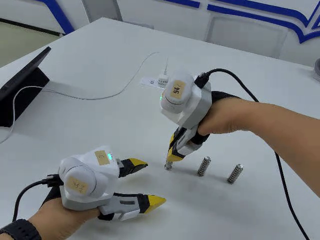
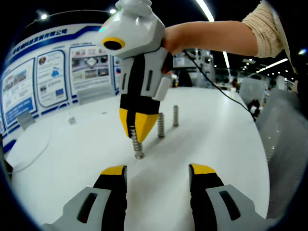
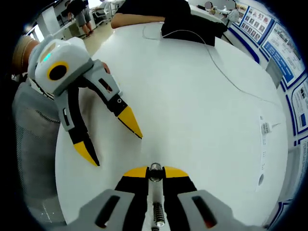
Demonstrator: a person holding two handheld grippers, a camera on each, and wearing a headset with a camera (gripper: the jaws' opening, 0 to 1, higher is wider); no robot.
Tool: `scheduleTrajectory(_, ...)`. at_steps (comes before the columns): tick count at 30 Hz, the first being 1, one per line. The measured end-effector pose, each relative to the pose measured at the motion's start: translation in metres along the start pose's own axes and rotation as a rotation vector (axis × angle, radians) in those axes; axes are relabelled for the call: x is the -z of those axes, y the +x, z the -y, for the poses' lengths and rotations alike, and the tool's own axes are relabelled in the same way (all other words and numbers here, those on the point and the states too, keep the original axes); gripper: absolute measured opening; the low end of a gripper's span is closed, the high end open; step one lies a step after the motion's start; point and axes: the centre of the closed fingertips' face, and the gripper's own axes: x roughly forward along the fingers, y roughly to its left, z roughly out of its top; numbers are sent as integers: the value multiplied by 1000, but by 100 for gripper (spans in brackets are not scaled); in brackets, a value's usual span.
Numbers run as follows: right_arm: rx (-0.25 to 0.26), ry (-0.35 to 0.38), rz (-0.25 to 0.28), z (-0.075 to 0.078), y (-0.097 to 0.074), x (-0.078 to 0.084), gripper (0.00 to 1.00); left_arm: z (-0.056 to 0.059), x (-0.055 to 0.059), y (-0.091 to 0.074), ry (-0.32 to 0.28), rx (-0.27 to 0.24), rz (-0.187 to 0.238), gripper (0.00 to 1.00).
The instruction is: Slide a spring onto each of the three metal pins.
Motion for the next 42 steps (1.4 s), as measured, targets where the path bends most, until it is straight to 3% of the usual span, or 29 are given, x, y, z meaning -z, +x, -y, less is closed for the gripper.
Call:
scheduleTrajectory(30,16,18,5,0,16,5,15,-3,5,2,-4,-3,-5,52)
scheduleTrajectory(42,63,62,67,7,-6,13,24,-1,1,1,-1,0,0,53)
